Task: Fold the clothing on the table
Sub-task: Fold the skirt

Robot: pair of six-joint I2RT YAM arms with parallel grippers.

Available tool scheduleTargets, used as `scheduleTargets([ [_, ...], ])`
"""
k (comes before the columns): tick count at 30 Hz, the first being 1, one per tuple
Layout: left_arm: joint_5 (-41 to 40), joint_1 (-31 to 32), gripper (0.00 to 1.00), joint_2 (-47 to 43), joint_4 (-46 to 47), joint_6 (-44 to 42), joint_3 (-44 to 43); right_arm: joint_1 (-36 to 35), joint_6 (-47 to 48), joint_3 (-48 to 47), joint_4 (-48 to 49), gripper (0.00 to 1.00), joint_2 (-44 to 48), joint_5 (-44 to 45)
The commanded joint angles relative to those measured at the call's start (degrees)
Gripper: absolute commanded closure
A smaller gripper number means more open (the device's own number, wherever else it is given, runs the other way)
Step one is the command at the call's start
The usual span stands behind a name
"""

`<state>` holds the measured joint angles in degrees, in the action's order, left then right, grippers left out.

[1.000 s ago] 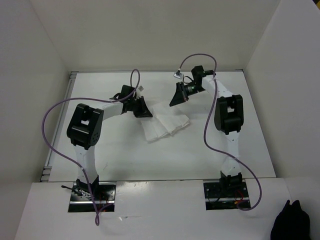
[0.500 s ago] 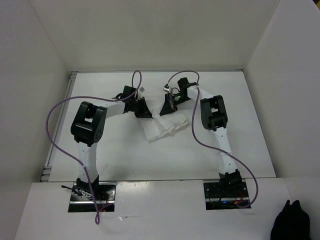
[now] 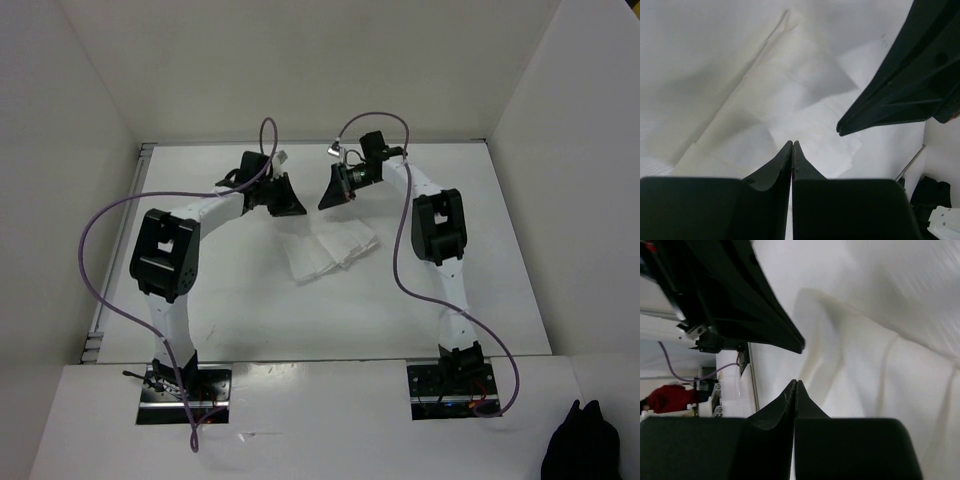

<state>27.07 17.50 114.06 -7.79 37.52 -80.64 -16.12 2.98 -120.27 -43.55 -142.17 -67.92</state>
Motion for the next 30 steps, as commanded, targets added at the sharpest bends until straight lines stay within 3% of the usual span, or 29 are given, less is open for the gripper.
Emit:
scheduleTargets([
  [1, -0.6, -0.5, 0.95, -3.6, -0.6, -2.4, -3.3, 0.4, -0.2, -3.6, 4.3, 1.0, 6.2, -3.6],
  [5, -1.7, -1.1, 0.95, -1.2, -1.1, -2.9, -2.5, 0.4, -3.8, -3.6, 6.4, 1.0, 3.2, -1.1],
  [13, -4.5, -1.7, 0.95, 3.3, 0.1, -6.1, 4.1, 0.4, -0.7, -5.6, 5.8, 1.0, -3.1, 3.5],
  [21, -5.5, -2.7, 0.95, 8.1, -1.3, -7.2, 2.9, 0.4, -0.6, -6.3, 5.1, 1.0, -8.5, 7.0],
  [25, -6.2, -2.7, 0.95, 4.2, -1.3, -6.7, 2.9, 1.0, 0.2, -6.3, 4.5, 1.0, -6.4, 4.6],
  [30, -6.2, -2.2, 0.94, -2.5, -4.1, -5.6, -3.6, 2.1, 5.8, -6.3, -3.4, 1.0, 2.4, -0.2],
])
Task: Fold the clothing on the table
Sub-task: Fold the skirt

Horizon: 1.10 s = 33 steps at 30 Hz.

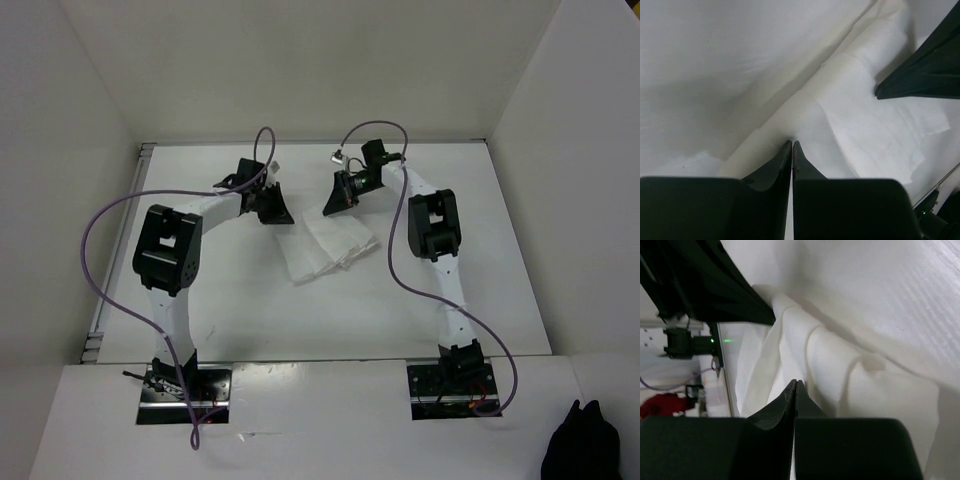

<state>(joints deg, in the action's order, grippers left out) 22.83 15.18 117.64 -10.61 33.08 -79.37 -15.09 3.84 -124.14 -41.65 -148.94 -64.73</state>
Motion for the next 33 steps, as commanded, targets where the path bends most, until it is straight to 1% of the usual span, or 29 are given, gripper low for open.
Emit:
scheduleTargets([
  [1, -1.9, 0.1, 0.93, -8.3, -2.0, -1.2, -5.8, 1.0, 11.7, -2.4, -8.4, 1.0, 11.8, -2.3],
  [2, -1.9, 1.0, 0.91, -9.3, -2.0, -0.7, -6.4, 1.0, 14.8, -3.0, -13.8, 1.0, 12.9, -1.3],
  [3, -1.9, 1.0, 0.91, -10.4, -3.3, -0.6, -7.5, 1.0, 17.6, -3.0, -16.9, 1.0, 13.6, -0.1],
  [4, -1.2, 1.8, 0.9, -10.4, -4.1, -0.6, -7.5, 0.5, 24.8, -2.5, -20.4, 1.0, 13.6, 1.3],
  [5, -1.2, 1.8, 0.89, -11.1, -5.7, -0.6, -7.5, 0.5, 28.1, -2.5, -27.4, 1.0, 13.6, 2.1],
  [7, -1.6, 2.5, 0.83, -13.0, -7.0, -1.2, -6.0, 0.0, 33.1, -0.3, -32.9, 1.0, 11.8, 4.8],
  [8, -2.3, 2.5, 0.81, -14.2, -7.0, -1.2, -4.8, 0.0, 33.2, 1.9, -32.9, 1.0, 12.4, 5.6],
  [9, -3.7, 2.5, 0.78, -17.1, -7.0, -1.2, -3.5, 0.0, 37.1, 7.6, -32.9, 1.0, 14.8, 5.1],
  [10, -4.7, 2.5, 0.76, -18.7, -7.7, -1.2, -1.2, -0.5, 37.9, 10.7, -32.4, 1.0, 16.3, 5.1],
  [11, -5.5, 2.5, 0.74, -21.4, -8.4, -1.8, -0.6, -0.6, 37.1, 13.7, -28.3, 1.0, 17.7, 5.1],
  [12, -7.2, 2.5, 0.66, -22.4, -9.4, -1.8, -0.6, -1.2, 34.2, 18.9, -25.7, 1.0, 18.8, 5.6],
  [13, -8.1, 2.5, 0.61, -23.3, -12.3, -2.5, -0.6, -2.1, 33.0, 20.7, -23.6, 1.0, 20.2, 7.4],
  [15, -11.4, 2.5, 0.55, -25.1, -15.8, -3.7, -2.0, -2.1, 29.8, 23.6, -18.7, 1.0, 20.8, 9.2],
  [16, -12.3, 2.5, 0.5, -26.1, -18.8, -4.2, -2.5, -2.1, 26.6, 24.1, -17.4, 0.99, 22.3, 9.7],
  [18, -15.0, 2.5, 0.48, -27.5, -20.7, -5.5, -2.5, -2.1, 23.6, 25.5, -12.9, 0.93, 25.4, 12.1],
  [19, -16.1, 2.5, 0.48, -29.1, -22.0, -6.1, -2.5, -2.1, 19.7, 26.4, -10.4, 0.91, 30.3, 15.1],
  [20, -17.2, 2.5, 0.45, -29.9, -22.0, -6.6, -2.5, -2.1, 17.9, 28.2, -5.3, 0.84, 33.3, 17.0],
  [21, -18.9, 2.5, 0.43, -31.3, -22.6, -6.6, -2.0, -2.1, 15.5, 29.0, -3.3, 0.8, 36.1, 18.7],
  [22, -19.0, 2.5, 0.43, -31.9, -22.6, -6.6, -1.4, -2.1, 14.7, 29.6, -1.6, 0.76, 41.1, 22.0],
  [23, -19.0, 2.5, 0.42, -32.0, -22.6, -6.6, -0.7, -2.1, 13.9, 30.1, -0.5, 0.72, 43.2, 23.1],
  [24, -19.0, 2.5, 0.41, -32.8, -21.8, -6.6, 0.1, -2.1, 13.3, 30.7, 0.2, 0.56, 44.8, 23.8],
  [25, -17.8, 2.5, 0.41, -33.4, -21.3, -6.6, 1.9, -2.1, 12.6, 31.4, 0.3, 0.5, 46.9, 24.9],
  [26, -16.9, 2.5, 0.41, -33.4, -19.7, -5.6, 3.0, -1.6, 12.0, 32.1, 1.0, 0.46, 47.7, 26.2],
  [27, -14.3, 3.0, 0.41, -33.4, -18.4, -4.9, 4.0, -1.6, 11.1, 33.1, 1.7, 0.46, 48.4, 28.0],
  [29, -11.7, 4.8, 0.48, -33.4, -12.6, -2.6, 8.5, -0.8, 10.1, 36.2, 2.5, 0.46, 50.6, 31.2],
  [30, -9.8, 5.6, 0.54, -32.4, -10.5, -2.0, 9.9, -0.1, 10.1, 37.9, 3.1, 0.48, 51.2, 32.5],
  [31, -9.8, 7.1, 0.75, -31.4, -8.9, -1.3, 10.9, -0.1, 10.1, 38.9, 3.2, 0.51, 52.3, 35.7],
  [32, -9.8, 7.1, 0.84, -30.2, -7.2, -0.5, 11.4, -0.1, 10.1, 39.8, 3.9, 0.55, 52.3, 37.9],
  [33, -9.3, 7.8, 0.94, -27.5, -6.3, 1.4, 12.3, 0.4, 10.1, 40.8, 5.2, 0.67, 53.0, 40.1],
])
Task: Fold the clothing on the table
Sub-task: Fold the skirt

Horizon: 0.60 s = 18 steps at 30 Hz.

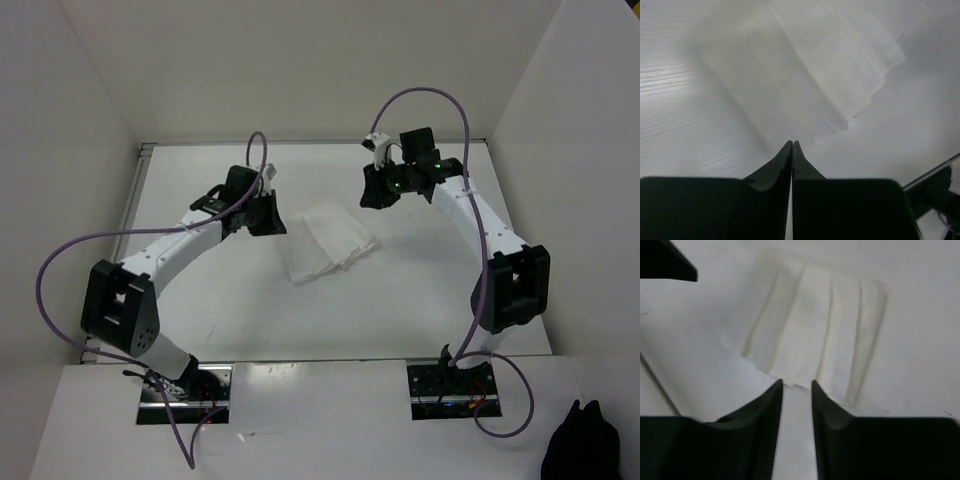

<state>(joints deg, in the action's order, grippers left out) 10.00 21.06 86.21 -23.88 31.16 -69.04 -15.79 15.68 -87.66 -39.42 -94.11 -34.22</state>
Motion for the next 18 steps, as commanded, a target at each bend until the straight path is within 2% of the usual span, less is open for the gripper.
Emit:
scheduleTargets([
  [1, 3.5, 1.9, 1.0, 5.2, 7.7, 4.0, 2.0, 1.1, -2.3, 6.6, 3.8, 0.77, -1.9, 11.7],
  [3, 2.3, 2.4, 1.0, 7.0, 9.1, 5.3, 2.0, 1.1, -1.5, 8.2, 6.0, 1.0, -1.9, 19.2],
  [8, -1.7, 4.5, 1.0, 10.5, 10.8, 5.3, -0.6, 1.1, -0.3, 6.6, 10.0, 1.0, -2.4, 27.0],
  [11, -1.7, 5.7, 1.0, 14.3, 10.3, 4.7, -2.4, -0.1, -1.5, 1.7, 10.0, 1.0, -8.8, 31.6],
  [15, -1.7, 6.9, 1.0, 17.7, 10.3, 4.7, -2.9, -2.5, -1.5, -0.1, 10.8, 1.0, -15.9, 37.4],
  [18, -2.4, 7.5, 1.0, 19.5, 8.9, 4.7, -3.6, -4.2, -1.5, -2.4, 9.0, 1.0, -21.3, 38.6],
])
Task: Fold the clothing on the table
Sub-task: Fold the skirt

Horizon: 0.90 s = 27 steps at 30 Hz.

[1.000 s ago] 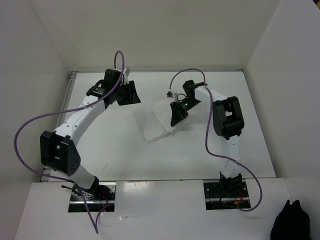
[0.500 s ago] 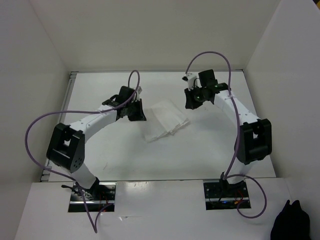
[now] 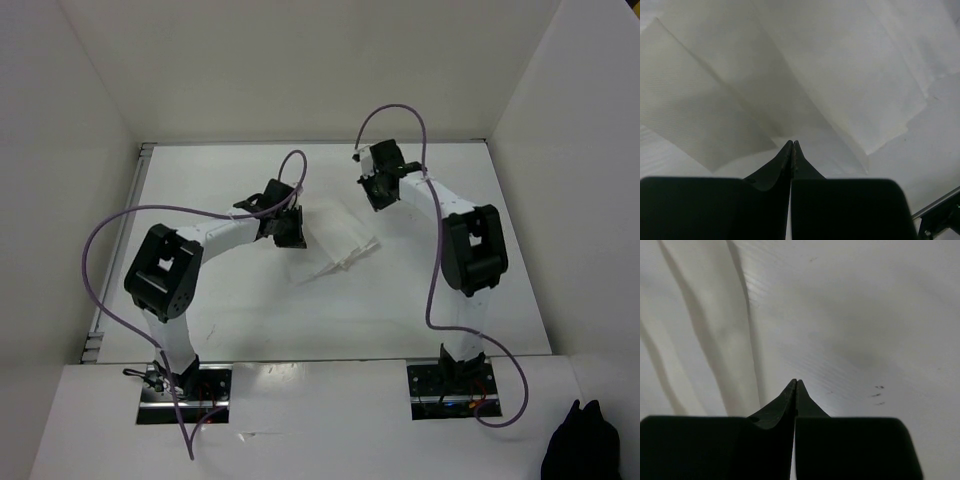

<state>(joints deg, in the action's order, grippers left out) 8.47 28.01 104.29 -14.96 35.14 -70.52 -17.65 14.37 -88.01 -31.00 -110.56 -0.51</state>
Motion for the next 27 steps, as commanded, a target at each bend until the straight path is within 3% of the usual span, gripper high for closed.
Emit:
scheduleTargets([
  [1, -0.8, 0.6, 1.0, 2.7, -1.7, 0.2, -3.1, -3.3, -0.2, -2.6, 0.1, 1.0, -5.5, 4.9],
  [11, -1.4, 1.1, 1.0, 3.7, -4.2, -1.6, -3.7, -7.5, -0.7, 4.9, -0.1, 1.0, -4.2, 5.3],
  [20, -2.4, -0.1, 1.0, 7.6, -7.4, -3.9, -6.9, -10.7, -2.2, 14.4, -1.9, 1.0, 0.5, -3.9],
  [27, -5.4, -2.7, 1.0, 7.6, -9.1, -6.2, -9.7, -11.3, -4.6, 11.5, -2.9, 1.0, 3.0, -4.9],
])
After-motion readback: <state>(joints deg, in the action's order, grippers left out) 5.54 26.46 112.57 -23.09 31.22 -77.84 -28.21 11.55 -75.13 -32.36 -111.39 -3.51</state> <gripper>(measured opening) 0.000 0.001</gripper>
